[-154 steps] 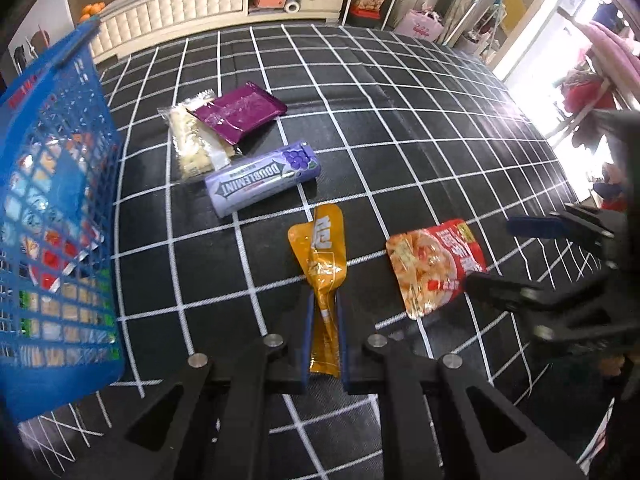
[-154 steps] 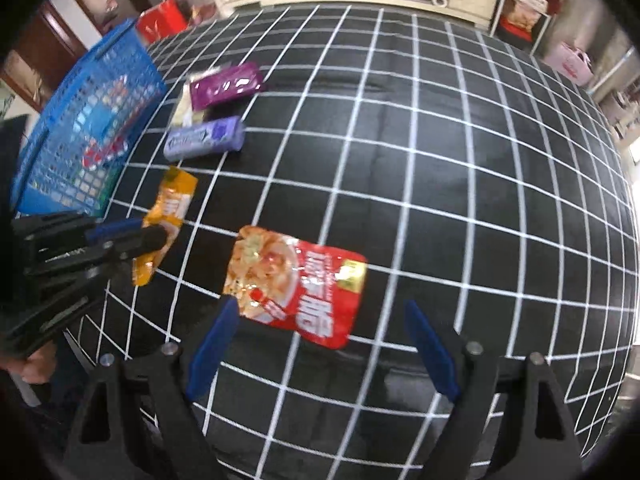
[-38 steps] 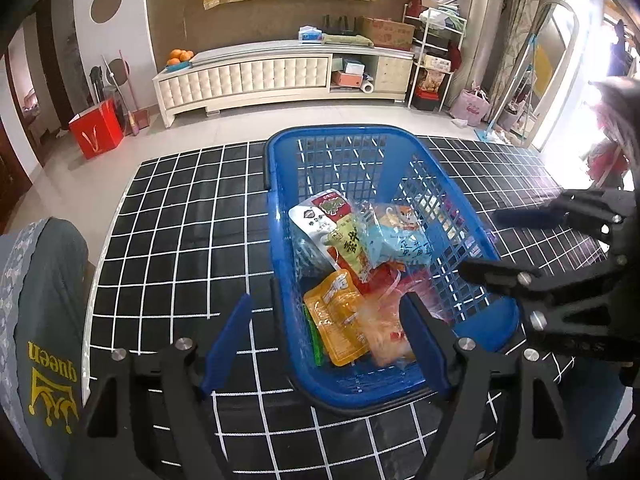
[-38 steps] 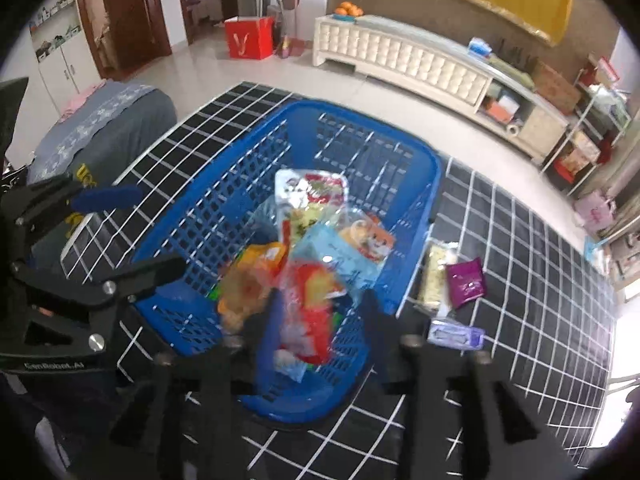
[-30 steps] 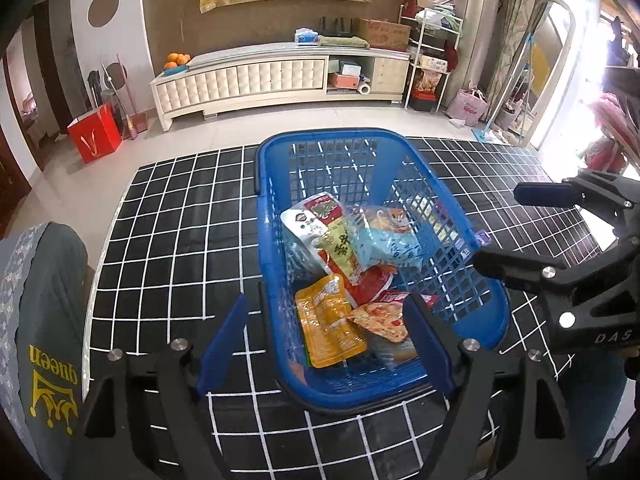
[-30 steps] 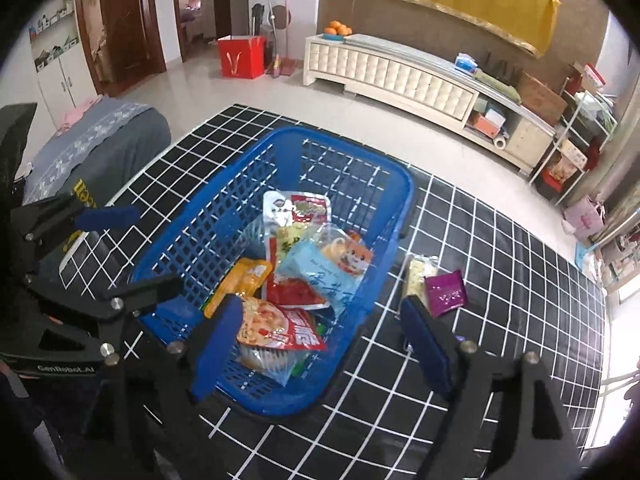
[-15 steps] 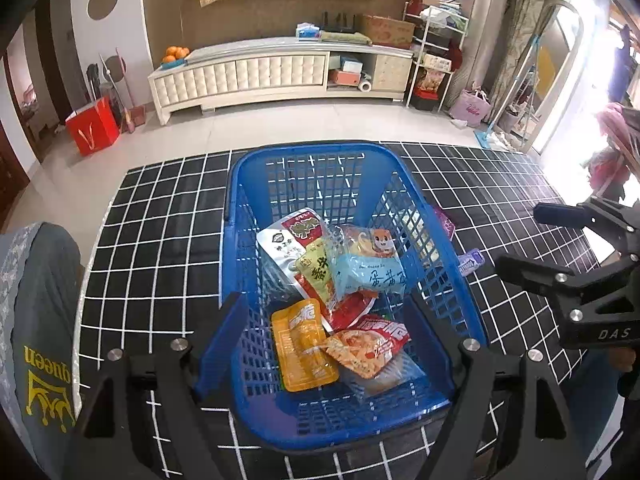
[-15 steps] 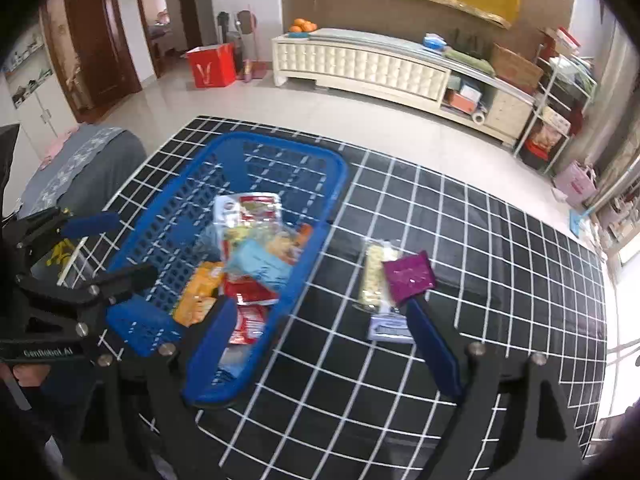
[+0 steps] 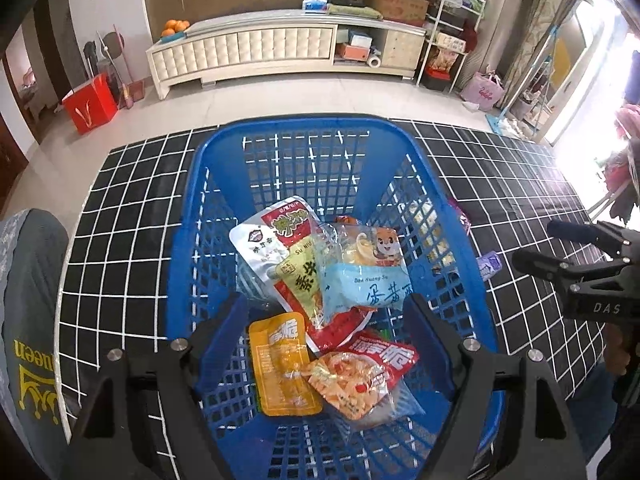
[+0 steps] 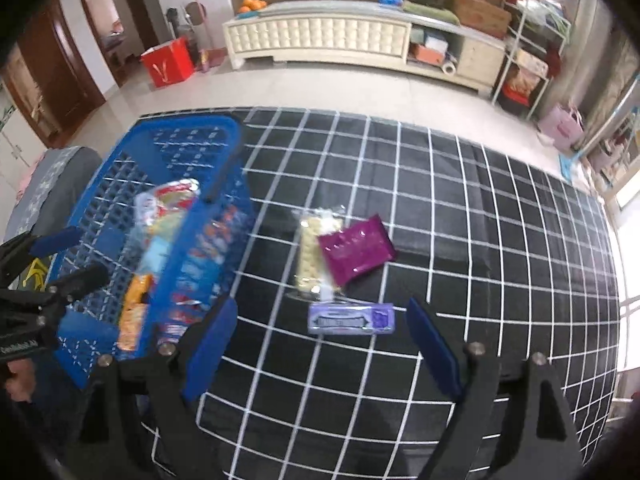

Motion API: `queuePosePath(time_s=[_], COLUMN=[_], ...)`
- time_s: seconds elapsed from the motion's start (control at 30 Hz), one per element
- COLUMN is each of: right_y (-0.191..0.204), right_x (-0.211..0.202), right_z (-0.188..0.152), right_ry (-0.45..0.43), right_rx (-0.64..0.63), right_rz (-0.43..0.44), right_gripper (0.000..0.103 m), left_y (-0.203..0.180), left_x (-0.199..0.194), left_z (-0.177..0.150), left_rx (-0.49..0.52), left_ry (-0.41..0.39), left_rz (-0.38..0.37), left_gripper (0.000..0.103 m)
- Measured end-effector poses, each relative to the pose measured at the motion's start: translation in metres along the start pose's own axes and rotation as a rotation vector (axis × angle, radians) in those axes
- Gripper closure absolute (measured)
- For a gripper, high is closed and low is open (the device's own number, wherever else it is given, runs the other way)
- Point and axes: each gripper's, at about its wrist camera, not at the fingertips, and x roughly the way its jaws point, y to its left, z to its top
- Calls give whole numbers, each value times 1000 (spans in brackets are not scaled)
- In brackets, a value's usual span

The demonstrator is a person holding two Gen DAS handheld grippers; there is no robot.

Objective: Organize snacks
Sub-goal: 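Move the right tool toward the purple pouch and cracker stick pack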

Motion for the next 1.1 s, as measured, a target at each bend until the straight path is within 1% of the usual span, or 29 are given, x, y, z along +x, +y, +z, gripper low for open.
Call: queuePosePath(time_s=[0.13,0.27,0.37,0.47,0.53,0.7,0.77,0.87,0.93,1.0,1.03,1.1], right_y=[-11,-23,-28,-32,-34,-39,-43,-50,-56,-58,-60,-64], right_x=[13,31,41,55,65,97,111,122,121,118,115,111], right_z=[0,8,15,23,29,39,40,40,38,35,32,28], right_ry=[17,39,44,59,69,129,147,154,127,89,74,66], right_rx=[-9,7,-1,-30,-73,-139,-153,-152,-139,-164,-171,-176], right_rz=[11,33,25,29,33,85,103,137,188,190,213,226], right_gripper=[14,14,14,14,14,14,14,14,14,21,28,37], left_y=[-3,-9,-22,-36,-44,-60,-68,-80,-89,-94,-96,-99], left_x=[4,-4,-9,-9,-6,9,16,23,25,25,25,25], left_z=[6,15,25,35,42,53,57,62,65,66,66,65], left_rx=[2,-9,23,60,80,109,137,201,250,274,285,293], left_ry=[-12,-48,-63,-78,-78,-57,-48,-46,-52,-59,-61,-62], left_rz=[13,-9,-21,3,14,26,55,120,150,157,157,162], left_gripper=[25,25,25,25,25,25,25,25,25,25,25,25])
